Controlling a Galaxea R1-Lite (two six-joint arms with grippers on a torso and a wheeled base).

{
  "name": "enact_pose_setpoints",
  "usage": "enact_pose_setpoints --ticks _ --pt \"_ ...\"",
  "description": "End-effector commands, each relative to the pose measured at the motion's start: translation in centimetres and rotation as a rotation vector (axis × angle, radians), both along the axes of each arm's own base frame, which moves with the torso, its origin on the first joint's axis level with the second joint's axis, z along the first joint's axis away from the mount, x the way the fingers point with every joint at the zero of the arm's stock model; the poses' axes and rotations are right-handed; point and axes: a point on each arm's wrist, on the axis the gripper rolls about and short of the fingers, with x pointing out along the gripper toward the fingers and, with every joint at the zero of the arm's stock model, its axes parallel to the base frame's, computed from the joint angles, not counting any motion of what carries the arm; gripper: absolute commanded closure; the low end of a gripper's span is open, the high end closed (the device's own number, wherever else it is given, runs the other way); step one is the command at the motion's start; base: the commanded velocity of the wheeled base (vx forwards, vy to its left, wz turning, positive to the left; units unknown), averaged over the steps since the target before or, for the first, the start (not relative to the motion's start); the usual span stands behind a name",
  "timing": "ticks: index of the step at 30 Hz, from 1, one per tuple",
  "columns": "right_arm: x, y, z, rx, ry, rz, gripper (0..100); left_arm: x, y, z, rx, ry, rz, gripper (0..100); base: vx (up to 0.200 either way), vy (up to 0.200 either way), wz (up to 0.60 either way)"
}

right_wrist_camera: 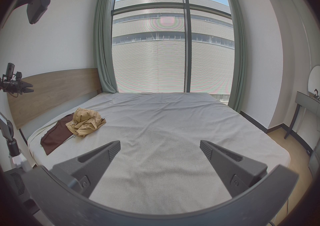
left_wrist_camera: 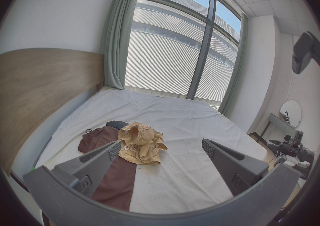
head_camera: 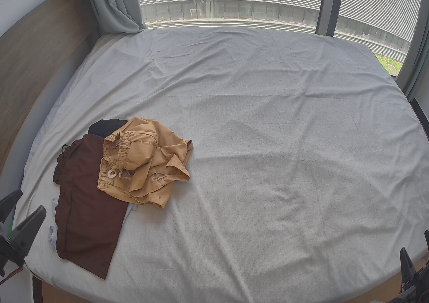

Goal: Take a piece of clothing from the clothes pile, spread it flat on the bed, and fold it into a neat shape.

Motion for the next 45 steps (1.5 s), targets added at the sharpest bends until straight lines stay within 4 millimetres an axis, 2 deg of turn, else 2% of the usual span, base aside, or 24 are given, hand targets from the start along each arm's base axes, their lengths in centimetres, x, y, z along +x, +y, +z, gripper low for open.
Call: enact_pose_setpoints --ticks 1,10,12,13,19,30,45 --pt "0.0 0.0 -0.4 0.0 0.0 0.0 0 2.0 -0.1 0.6 -0.023 0.07 -0.034 0 0.0 0.0 0.0" --pt "0.0 0.0 -0.4 -0.002 0.0 0.0 0 4.4 -0.4 1.7 -0.042 0.132 -0.144 0 0.0 0.0 0.0" --pt "0.0 0.0 -0.4 -0.002 -0.002 0.0 0 4.5 -0.4 1.7 -0.043 0.134 -0.144 0 0.0 0.0 0.0" --pt "0.0 0.0 -0.4 -0.002 0.0 0.0 0 5.9 -0.4 1.8 -0.05 0.158 -0.159 0 0.0 0.0 0.0" --pt "0.0 0.0 -0.4 -0.002 0.0 0.0 0 7.6 -0.3 2.1 -0.077 0.141 -0.159 0 0.0 0.0 0.0" --pt "0.0 0.0 -0.4 -0.003 0.0 0.0 0 10.8 -0.3 1.9 -0.121 0.192 -0.251 0 0.0 0.0 0.0" --pt "0.0 0.0 -0.4 -0.002 0.0 0.0 0 15.5 0.4 1.2 -0.136 0.227 -0.255 0 0.0 0.0 0.0"
